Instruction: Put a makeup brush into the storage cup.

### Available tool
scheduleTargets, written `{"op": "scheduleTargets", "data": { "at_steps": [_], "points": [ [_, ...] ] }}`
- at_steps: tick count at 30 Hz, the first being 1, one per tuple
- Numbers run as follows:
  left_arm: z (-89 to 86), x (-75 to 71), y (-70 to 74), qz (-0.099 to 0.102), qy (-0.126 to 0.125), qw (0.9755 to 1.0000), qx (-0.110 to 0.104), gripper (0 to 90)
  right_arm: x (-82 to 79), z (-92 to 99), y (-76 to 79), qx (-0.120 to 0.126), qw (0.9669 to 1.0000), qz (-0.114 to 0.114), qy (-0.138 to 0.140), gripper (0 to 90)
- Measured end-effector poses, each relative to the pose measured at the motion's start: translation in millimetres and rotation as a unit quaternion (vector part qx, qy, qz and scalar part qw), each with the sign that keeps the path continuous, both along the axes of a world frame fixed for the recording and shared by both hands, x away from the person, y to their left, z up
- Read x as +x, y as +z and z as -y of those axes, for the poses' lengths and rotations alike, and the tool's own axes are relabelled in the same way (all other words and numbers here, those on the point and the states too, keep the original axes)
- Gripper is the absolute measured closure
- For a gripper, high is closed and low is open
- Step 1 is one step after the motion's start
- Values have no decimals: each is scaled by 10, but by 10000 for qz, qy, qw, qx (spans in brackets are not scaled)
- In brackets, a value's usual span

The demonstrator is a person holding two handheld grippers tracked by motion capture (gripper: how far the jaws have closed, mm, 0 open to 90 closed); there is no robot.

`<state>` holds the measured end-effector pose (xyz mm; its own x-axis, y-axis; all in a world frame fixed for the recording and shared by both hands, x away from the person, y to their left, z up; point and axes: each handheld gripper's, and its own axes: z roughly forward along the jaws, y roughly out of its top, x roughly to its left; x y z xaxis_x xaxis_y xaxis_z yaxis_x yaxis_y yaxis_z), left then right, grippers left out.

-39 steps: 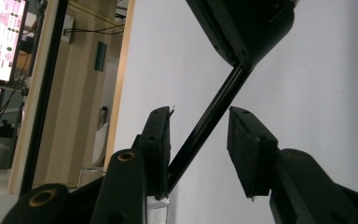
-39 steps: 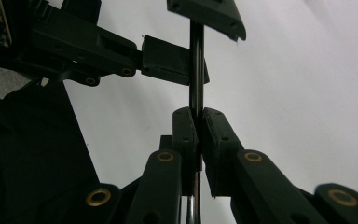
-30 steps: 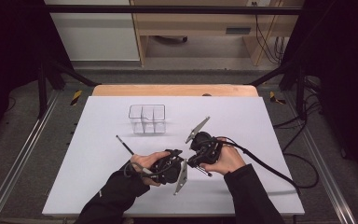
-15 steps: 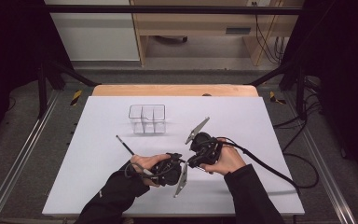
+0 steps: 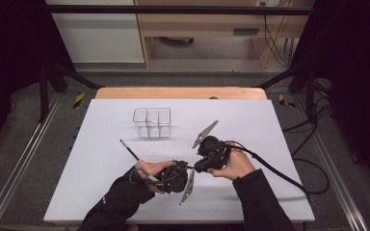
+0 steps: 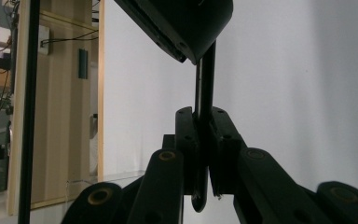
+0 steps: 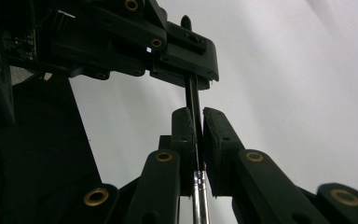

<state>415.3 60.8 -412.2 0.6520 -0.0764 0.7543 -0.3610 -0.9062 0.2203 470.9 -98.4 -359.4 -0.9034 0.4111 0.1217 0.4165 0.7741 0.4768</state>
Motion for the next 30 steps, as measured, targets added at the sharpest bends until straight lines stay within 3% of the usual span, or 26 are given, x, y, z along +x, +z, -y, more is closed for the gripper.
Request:
{"op": "scheduleTargets", "data": {
  "at_steps": [4, 8, 12, 16, 21, 27, 30],
  "points": [
    [-24, 4, 15, -13, 52, 10000, -64, 831, 5, 13, 14, 122, 9999, 54, -28, 823],
    [-74, 17, 15, -105, 172, 9997, -157, 831, 5, 50, 57, 278, 9993, 209, -138, 741],
    [-117, 32, -10, -167, 238, 9994, -192, 831, 1, 107, 132, 529, 9965, 554, -342, 660],
    [-168, 46, -22, -236, 351, 9988, -265, 831, -4, 175, 206, 784, 9914, 908, -516, 587],
    [-243, 73, -8, -428, 512, 9970, -384, 831, -21, 260, 284, 1150, 9814, 1327, -779, 455],
    [-324, 117, -24, -714, 751, 9925, -656, 831, -52, 317, 337, 1282, 9754, 1522, -947, 366],
    [-359, 126, -32, -854, 850, 9896, -785, 830, -66, 346, 345, 1361, 9703, 1708, -1036, 307]
  ]
}}
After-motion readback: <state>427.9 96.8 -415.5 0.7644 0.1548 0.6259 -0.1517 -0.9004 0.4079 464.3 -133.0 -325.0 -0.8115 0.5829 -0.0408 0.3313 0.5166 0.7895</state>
